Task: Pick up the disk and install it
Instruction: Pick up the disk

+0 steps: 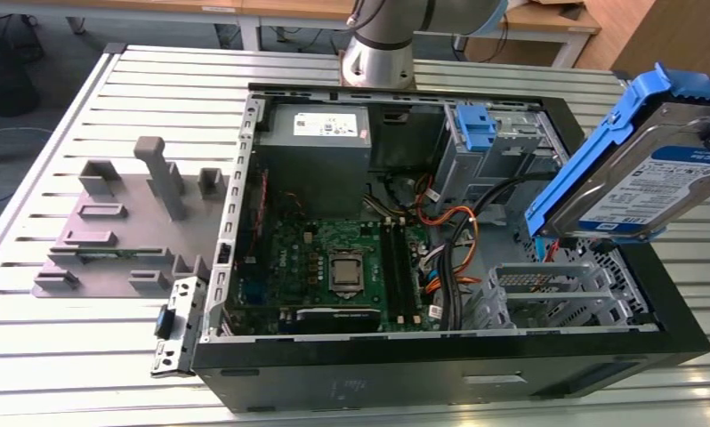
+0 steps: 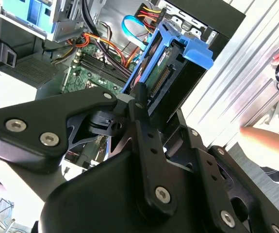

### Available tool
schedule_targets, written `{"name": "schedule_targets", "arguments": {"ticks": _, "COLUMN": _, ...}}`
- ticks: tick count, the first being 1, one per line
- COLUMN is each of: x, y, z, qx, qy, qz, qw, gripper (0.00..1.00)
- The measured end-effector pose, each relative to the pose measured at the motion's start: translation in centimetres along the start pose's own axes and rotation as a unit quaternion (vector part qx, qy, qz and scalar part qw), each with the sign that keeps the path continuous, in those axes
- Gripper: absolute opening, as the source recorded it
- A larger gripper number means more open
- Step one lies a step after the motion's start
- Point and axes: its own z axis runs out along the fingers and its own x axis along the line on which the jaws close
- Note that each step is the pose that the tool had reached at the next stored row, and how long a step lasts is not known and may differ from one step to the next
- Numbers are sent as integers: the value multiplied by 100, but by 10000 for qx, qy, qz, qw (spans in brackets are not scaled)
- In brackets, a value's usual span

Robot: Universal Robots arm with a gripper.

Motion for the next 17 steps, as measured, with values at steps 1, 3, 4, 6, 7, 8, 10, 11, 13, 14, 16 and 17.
{"name": "schedule_targets", "arguments": {"ticks": 1, "x": 3, "y": -1, "z": 6, "qx": 0, "qy": -1, "qz": 0, "qw": 10000, "gripper": 35}}
{"name": "schedule_targets", "arguments": {"ticks": 3, "x": 4, "y": -1, "z": 8, "qx": 0, "qy": 1, "qz": 0, "qw": 10000, "gripper": 35}}
{"name": "schedule_targets", "arguments": {"ticks": 4, "x": 5, "y": -1, "z": 8, "qx": 0, "qy": 1, "qz": 0, "qw": 10000, "gripper": 35}}
{"name": "schedule_targets", "arguments": {"ticks": 6, "x": 10, "y": -1, "z": 15, "qx": 0, "qy": 0, "qz": 0, "qw": 10000, "gripper": 35}}
{"name": "schedule_targets", "arguments": {"ticks": 7, "x": 15, "y": -2, "z": 21, "qx": 0, "qy": -1, "qz": 0, "qw": 10000, "gripper": 35}}
{"name": "schedule_targets", "arguments": {"ticks": 8, "x": 19, "y": -2, "z": 29, "qx": 0, "qy": -1, "qz": 0, "qw": 10000, "gripper": 35}}
{"name": "schedule_targets", "arguments": {"ticks": 10, "x": 25, "y": -4, "z": 55, "qx": 0, "qy": 1, "qz": 0, "qw": 10000, "gripper": 35}}
{"name": "schedule_targets", "arguments": {"ticks": 11, "x": 28, "y": -5, "z": 71, "qx": 0, "qy": 1, "qz": 0, "qw": 10000, "gripper": 35}}
{"name": "schedule_targets", "arguments": {"ticks": 13, "x": 31, "y": -6, "z": 93, "qx": 0, "qy": -1, "qz": 0, "qw": 10000, "gripper": 35}}
{"name": "schedule_targets", "arguments": {"ticks": 14, "x": 32, "y": -6, "z": 97, "qx": 0, "qy": -1, "qz": 0, "qw": 10000, "gripper": 35}}
{"name": "schedule_targets", "arguments": {"ticks": 16, "x": 32, "y": -7, "z": 103, "qx": 0, "qy": 0, "qz": 0, "qw": 10000, "gripper": 35}}
{"name": "schedule_targets", "arguments": {"ticks": 17, "x": 35, "y": -7, "z": 109, "qx": 0, "qy": 0, "qz": 0, "qw": 10000, "gripper": 35}}
